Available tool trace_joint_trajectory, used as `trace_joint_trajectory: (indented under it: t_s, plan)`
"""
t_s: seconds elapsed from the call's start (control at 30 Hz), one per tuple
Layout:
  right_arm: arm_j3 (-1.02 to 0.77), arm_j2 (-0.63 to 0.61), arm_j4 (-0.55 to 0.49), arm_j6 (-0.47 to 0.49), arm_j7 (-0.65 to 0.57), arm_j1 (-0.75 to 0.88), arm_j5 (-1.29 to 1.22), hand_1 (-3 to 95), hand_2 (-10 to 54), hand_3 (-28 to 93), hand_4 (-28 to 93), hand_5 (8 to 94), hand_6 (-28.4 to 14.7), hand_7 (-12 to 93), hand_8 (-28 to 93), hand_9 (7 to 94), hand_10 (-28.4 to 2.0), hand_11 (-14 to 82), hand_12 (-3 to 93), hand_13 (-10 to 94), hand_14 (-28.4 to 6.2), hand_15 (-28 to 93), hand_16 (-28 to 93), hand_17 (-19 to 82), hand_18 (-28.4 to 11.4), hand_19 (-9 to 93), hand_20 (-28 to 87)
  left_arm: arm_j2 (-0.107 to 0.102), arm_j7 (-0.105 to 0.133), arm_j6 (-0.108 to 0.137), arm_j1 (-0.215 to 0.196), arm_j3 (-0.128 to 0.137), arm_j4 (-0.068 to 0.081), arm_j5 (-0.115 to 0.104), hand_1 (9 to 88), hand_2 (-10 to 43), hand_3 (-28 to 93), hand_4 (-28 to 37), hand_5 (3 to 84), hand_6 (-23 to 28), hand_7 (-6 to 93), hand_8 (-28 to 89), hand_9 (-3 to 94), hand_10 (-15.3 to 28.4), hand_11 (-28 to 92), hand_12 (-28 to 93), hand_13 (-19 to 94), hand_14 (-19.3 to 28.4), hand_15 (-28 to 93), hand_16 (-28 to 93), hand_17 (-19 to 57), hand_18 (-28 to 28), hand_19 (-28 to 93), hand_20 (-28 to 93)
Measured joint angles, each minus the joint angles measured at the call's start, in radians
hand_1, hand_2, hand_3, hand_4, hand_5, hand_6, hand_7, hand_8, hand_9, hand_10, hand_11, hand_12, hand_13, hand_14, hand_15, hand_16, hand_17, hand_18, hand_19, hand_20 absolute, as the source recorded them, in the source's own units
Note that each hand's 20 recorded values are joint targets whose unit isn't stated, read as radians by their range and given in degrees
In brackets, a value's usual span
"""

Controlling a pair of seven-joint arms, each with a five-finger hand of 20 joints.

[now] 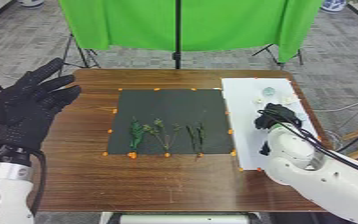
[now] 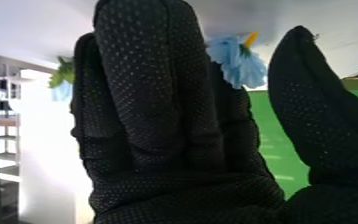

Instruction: Arrange flowers

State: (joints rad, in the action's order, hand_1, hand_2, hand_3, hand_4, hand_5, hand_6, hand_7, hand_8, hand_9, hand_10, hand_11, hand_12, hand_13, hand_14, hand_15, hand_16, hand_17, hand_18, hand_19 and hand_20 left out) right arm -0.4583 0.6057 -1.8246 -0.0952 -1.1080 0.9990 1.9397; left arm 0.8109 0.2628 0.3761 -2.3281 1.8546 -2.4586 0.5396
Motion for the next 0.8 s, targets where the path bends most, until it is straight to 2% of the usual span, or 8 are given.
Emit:
trace_joint_trajectory:
  t_s: [0.03,0.1,0.17,0.33,0.6,0.8]
  plan:
    - [0.017,0.000,0.005,-0.006,-0.002,-0.012,0.009,41.5,-8.5,75,-26,68.4,0.7,15,-8,87.0,-12.5,22.2,15.5,86,-8.2,44,18,46,-21.5,92,-8,0.000,0.000,0.000,0.000,0.000,0.000,0.000,21.7,8.1,78,-25.6,37.1,10.0,14.2,-9,33.9,21.4,32,12,26,28.4,61,-12,-5.4,26.1,63,26]
    - [0.053,0.001,0.017,-0.029,-0.004,-0.035,0.033,49.6,-9.3,72,-28,80.5,1.4,16,1,92.3,-9.2,20.9,19.1,91,-6.2,40,21,47,-19.8,91,-9,0.000,0.001,0.000,-0.001,0.000,0.000,0.000,21.7,8.1,78,-25.6,37.1,9.9,14.2,-9,33.9,21.4,33,12,26,28.4,61,-12,-5.4,26.1,63,26]
    - [0.103,0.001,0.032,-0.084,-0.007,-0.058,0.073,52.5,-9.5,71,-28,85.6,1.6,17,3,93.6,-8.1,24.8,19.1,93,-5.3,39,22,47,-19.2,90,-9,0.000,0.003,0.000,-0.002,0.000,0.000,0.000,21.7,8.1,78,-25.6,37.0,9.9,14.2,-9,33.9,21.4,33,12,26,28.4,61,-12,-5.4,26.1,63,26]
    - [0.248,-0.004,0.068,-0.289,-0.024,-0.105,0.226,53.6,-9.5,71,-28,87.1,0.8,17,4,93.7,-7.4,27.7,19.0,94,-4.6,39,23,45,-18.7,91,-8,0.000,0.004,-0.002,-0.004,0.003,0.000,0.000,21.6,8.2,78,-25.6,37.0,9.9,14.2,-9,33.9,21.4,32,12,26,28.4,61,-12,-5.4,26.1,63,26]
    - [0.240,-0.005,0.052,-0.292,-0.012,-0.111,0.236,53.4,-9.5,73,-28,87.6,0.6,17,5,93.7,-7.3,29.0,18.8,94,-4.5,40,23,45,-18.8,91,-7,-0.003,0.023,-0.004,-0.016,0.010,-0.002,0.000,21.6,8.1,78,-25.7,37.1,9.9,14.3,-9,33.9,21.2,32,12,26,28.4,61,-12,-5.4,26.1,63,26]
    - [0.401,0.033,0.027,-0.344,0.045,-0.257,0.215,52.5,-9.5,74,-28,87.7,0.7,17,5,93.7,-7.6,31.3,17.7,94,-4.5,42,23,45,-19.0,92,-5,-0.017,0.026,-0.010,-0.008,0.009,-0.001,0.000,21.5,8.2,78,-25.9,36.9,9.8,14.4,-9,33.8,20.9,32,12,26,28.4,61,-12,-5.3,26.1,63,26]
